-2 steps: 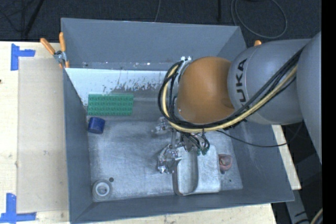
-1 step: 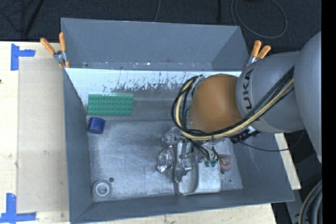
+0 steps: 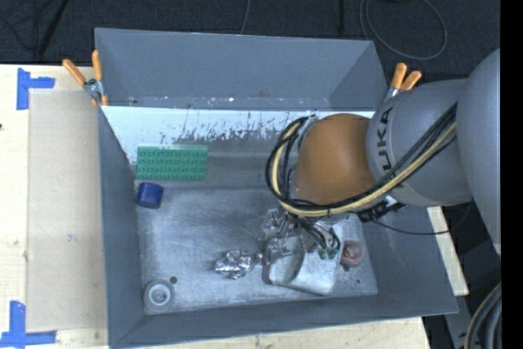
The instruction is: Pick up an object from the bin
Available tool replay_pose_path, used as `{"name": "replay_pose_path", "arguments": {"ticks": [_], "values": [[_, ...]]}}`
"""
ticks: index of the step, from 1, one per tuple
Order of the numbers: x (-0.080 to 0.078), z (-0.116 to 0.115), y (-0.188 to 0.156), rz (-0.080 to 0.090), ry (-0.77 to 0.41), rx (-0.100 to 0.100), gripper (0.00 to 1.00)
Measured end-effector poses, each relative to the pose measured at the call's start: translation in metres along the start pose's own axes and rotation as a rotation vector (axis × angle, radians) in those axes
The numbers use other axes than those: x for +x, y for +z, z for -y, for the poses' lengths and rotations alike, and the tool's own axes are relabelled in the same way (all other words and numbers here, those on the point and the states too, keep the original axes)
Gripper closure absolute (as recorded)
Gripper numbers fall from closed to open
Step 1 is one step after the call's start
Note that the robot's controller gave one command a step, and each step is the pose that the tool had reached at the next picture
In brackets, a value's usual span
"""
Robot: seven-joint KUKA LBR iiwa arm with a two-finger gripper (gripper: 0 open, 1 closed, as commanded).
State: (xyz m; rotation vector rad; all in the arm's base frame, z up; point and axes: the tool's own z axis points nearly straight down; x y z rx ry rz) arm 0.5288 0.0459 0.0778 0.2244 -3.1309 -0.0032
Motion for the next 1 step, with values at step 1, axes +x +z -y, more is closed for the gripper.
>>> {"name": "replay_pose_path", "arguments": {"ticks": [1], "values": [[-0.0001,0.0009,0.0012,0.003,0.002,0.001,0.00]]}}
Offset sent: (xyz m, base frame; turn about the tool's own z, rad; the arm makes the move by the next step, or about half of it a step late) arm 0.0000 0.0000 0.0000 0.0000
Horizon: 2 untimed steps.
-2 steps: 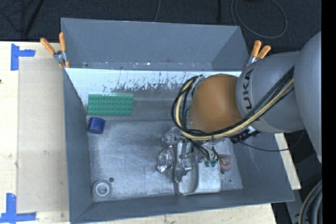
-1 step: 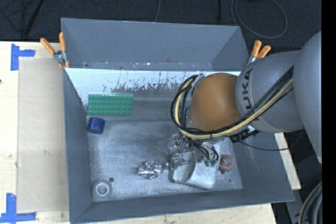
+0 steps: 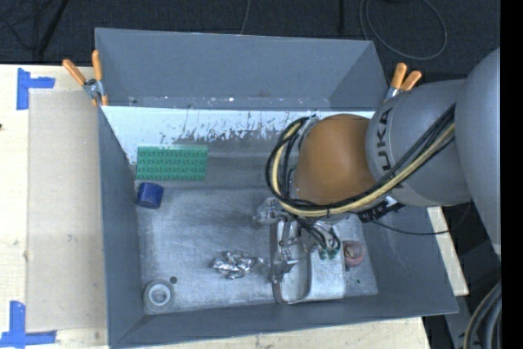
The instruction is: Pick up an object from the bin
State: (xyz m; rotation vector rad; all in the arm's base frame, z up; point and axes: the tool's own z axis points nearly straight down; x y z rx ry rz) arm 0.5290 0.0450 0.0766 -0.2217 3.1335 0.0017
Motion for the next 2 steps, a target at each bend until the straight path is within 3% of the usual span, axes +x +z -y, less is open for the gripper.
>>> {"name": "replay_pose_path", "arguments": {"ticks": [1,2], "values": [[0.0142,-0.0790,0.0052,0.004,-0.100,-0.002,0.00],[0.0133,-0.0763,0.0034,0.007,-0.093,-0.001,1.00]]}}
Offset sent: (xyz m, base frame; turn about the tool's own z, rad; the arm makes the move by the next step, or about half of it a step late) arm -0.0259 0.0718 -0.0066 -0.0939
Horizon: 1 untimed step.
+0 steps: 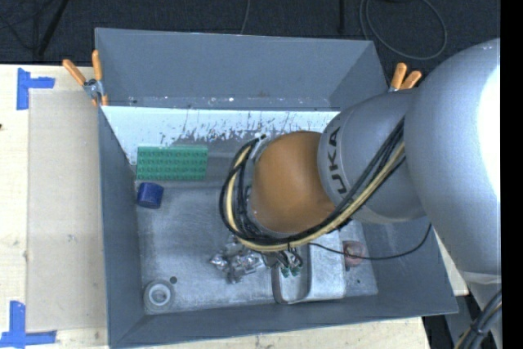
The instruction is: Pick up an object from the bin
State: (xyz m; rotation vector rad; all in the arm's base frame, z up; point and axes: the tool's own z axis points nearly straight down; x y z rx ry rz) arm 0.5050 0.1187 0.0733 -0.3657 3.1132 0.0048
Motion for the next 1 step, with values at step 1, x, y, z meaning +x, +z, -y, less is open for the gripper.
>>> {"name": "replay_pose_path", "arguments": {"ticks": [1], "values": [[-0.0108,-0.0178,-0.1526,0.000,0.008,0.002,1.00]]}}
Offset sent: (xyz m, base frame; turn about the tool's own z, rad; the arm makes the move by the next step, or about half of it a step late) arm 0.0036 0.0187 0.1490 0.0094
